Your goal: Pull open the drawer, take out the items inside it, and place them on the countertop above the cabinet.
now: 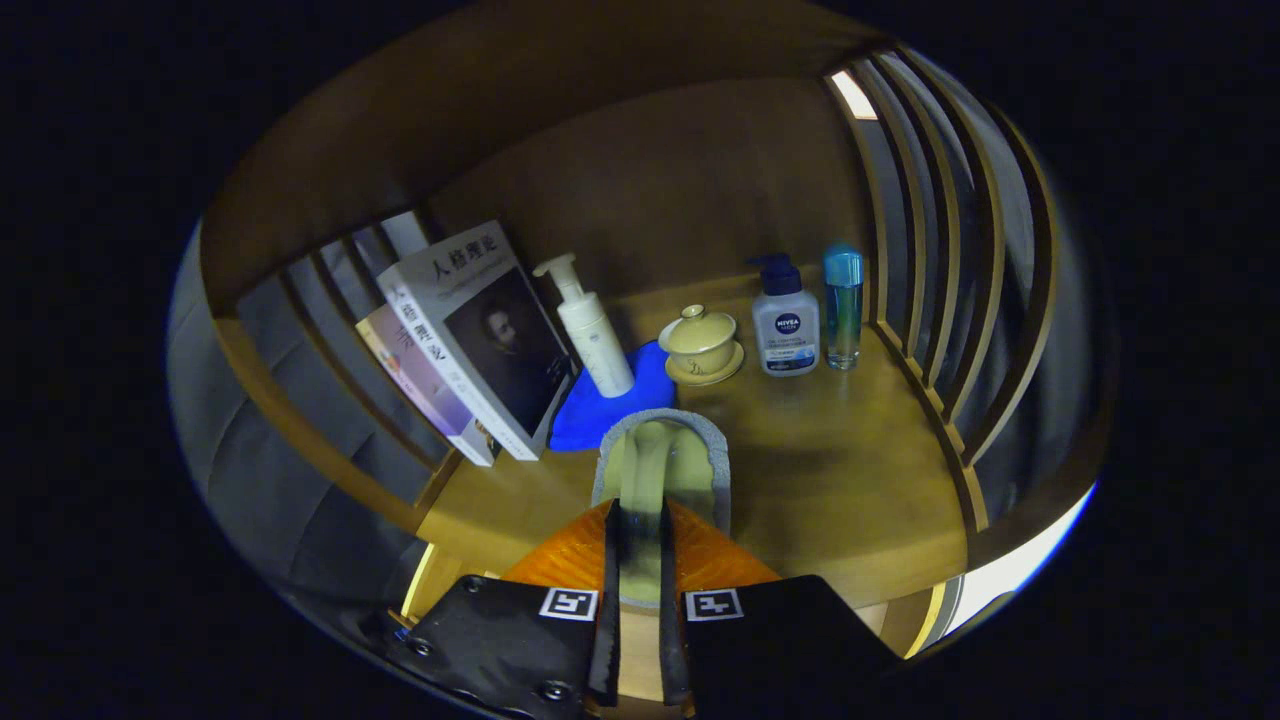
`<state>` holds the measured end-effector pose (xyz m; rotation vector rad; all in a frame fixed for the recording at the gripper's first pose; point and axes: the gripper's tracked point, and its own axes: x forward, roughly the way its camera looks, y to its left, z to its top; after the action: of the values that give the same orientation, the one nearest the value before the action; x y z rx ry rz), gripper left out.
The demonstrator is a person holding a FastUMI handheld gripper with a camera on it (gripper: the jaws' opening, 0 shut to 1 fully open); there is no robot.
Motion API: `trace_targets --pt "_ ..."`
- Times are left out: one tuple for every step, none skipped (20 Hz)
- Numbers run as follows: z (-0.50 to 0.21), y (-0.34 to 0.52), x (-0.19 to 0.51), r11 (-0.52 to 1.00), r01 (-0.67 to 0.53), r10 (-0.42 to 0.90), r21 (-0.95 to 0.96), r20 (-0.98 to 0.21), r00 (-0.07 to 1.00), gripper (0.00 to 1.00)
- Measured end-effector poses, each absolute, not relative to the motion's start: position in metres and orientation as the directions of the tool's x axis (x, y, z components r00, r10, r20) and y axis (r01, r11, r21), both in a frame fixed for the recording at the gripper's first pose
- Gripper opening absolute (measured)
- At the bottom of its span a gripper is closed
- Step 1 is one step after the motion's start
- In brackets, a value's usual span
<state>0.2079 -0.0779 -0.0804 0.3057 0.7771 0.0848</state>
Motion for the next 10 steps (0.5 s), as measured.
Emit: trace_targets --pt "-0.083 -0.078 0.213 0.953 0.039 0.185 0.3 -0.678 0.711 0.18" --pt "-0.085 -0.078 0.217 0.955 0.044 0.176 0.292 -0.684 0.708 0.18" --pt "-0.088 -0.077 0.222 0.955 0.051 0.173 0.293 -0.686 0.706 0.18" --pt "-0.091 -0.072 0.224 0.951 0.06 0.177 0.304 -0.692 0.699 0.18" --pt "-0.094 -0.067 0.226 0.946 0.063 0.19 0.319 -0.699 0.689 0.18" --pt "-0.096 -0.064 0.226 0.942 0.064 0.201 0.331 -0.704 0.682 0.18" --pt "-0.1 -0.061 0.229 0.94 0.066 0.205 0.336 -0.707 0.677 0.18" --pt "-0.103 -0.059 0.232 0.938 0.07 0.207 0.34 -0.711 0.672 0.18" --pt "-0.107 -0.059 0.234 0.935 0.083 0.206 0.345 -0.718 0.665 0.18" --pt "-0.113 -0.061 0.236 0.934 0.1 0.196 0.343 -0.727 0.659 0.18"
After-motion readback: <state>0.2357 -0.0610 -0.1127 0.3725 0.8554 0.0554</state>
